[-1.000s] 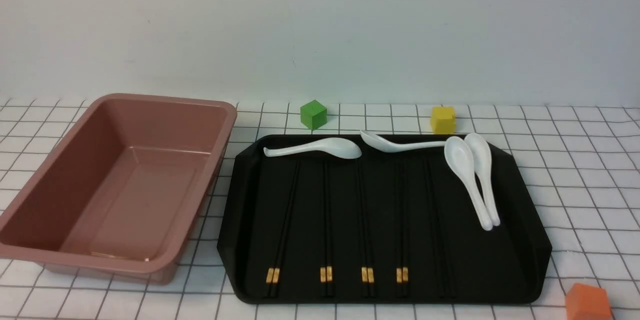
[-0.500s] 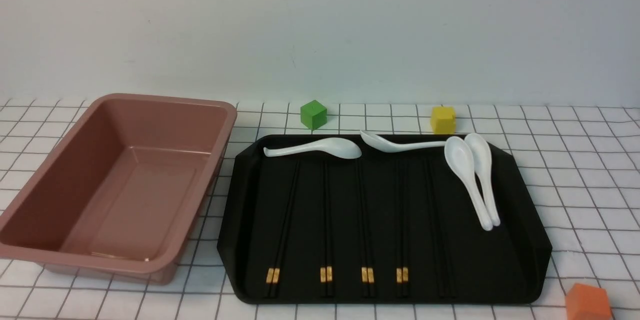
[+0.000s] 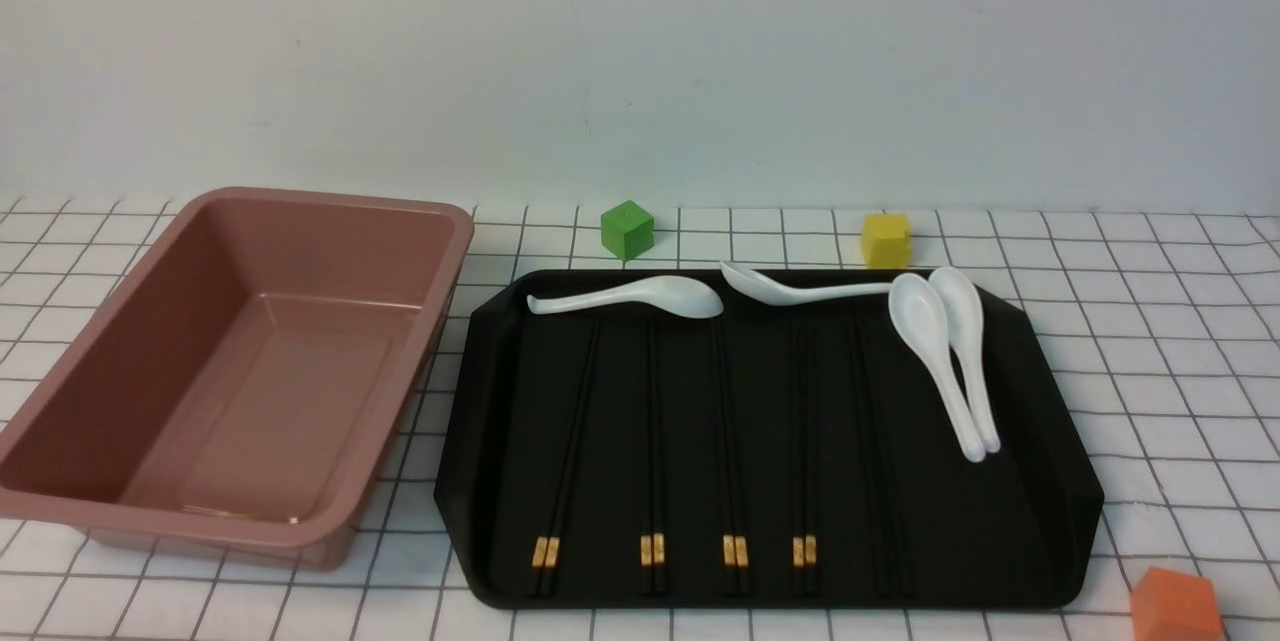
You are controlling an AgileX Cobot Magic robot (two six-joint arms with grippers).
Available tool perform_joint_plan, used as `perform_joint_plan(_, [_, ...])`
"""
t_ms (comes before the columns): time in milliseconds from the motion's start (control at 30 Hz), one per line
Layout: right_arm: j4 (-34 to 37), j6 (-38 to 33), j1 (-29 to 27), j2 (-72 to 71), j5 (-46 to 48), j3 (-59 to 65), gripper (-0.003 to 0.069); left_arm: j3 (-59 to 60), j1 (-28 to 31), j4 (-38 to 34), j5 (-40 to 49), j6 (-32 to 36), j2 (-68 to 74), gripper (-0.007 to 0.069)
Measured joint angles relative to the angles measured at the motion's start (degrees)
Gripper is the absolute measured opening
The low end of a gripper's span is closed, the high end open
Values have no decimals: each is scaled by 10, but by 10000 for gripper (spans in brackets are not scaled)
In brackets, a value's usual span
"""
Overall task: On white black tablecloth take chopsticks from black tray and put them in box.
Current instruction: 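Reach over to the black tray and grasp a pair of chopsticks with the left gripper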
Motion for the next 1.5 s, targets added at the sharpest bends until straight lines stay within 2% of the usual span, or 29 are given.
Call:
perform_joint_plan(633, [0, 0, 0, 0, 0, 0, 240, 0, 0, -9, 0, -3, 0, 239])
perform_joint_plan(700, [0, 0, 0, 0, 0, 0, 240, 0, 0, -53, 0, -28, 0, 239])
perform_joint_plan(733, [0, 0, 0, 0, 0, 0, 240, 0, 0, -110, 0, -58, 0, 239])
perform_joint_plan(767, [0, 0, 0, 0, 0, 0, 240, 0, 0, -120, 0, -71, 0, 239])
perform_joint_plan(833, [0, 0, 0, 0, 0, 0, 240, 0, 0, -269, 0, -156, 0, 239])
perform_joint_plan(867, [0, 0, 0, 0, 0, 0, 240, 0, 0, -269, 0, -156, 0, 239])
perform_joint_plan(933, [0, 0, 0, 0, 0, 0, 240, 0, 0, -378, -1, -215, 0, 239])
perform_joint_plan(967, [0, 0, 0, 0, 0, 0, 240, 0, 0, -410, -2, -228, 0, 239])
perform_joint_plan(1033, [0, 0, 0, 0, 0, 0, 240, 0, 0, -439, -5, -235, 0, 239])
perform_joint_plan(1233, [1, 0, 0, 0, 0, 0, 240, 0, 0, -459, -28, -240, 0, 239])
perform_joint_plan(1500, [1, 0, 0, 0, 0, 0, 240, 0, 0, -526, -121, -247, 0, 239])
